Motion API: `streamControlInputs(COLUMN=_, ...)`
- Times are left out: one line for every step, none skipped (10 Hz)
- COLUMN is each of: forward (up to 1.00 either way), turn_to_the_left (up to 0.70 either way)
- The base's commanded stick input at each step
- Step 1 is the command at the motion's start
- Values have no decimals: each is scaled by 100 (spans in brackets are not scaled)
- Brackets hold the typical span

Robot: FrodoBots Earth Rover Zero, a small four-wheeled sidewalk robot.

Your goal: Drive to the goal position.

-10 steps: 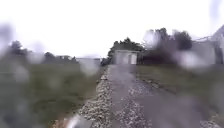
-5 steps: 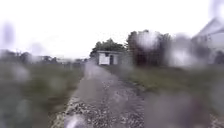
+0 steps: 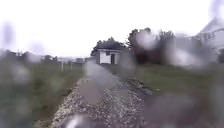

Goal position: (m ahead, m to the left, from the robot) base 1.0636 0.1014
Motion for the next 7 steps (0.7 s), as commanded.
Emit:
streamControlInputs(forward=100, turn_to_the_left=0)
streamControlInputs(forward=100, turn_to_the_left=0)
streamControlInputs(forward=100, turn_to_the_left=0)
streamControlInputs(forward=100, turn_to_the_left=0)
streamControlInputs(forward=100, turn_to_the_left=0)
streamControlInputs(forward=100, turn_to_the_left=0)
streamControlInputs(forward=100, turn_to_the_left=0)
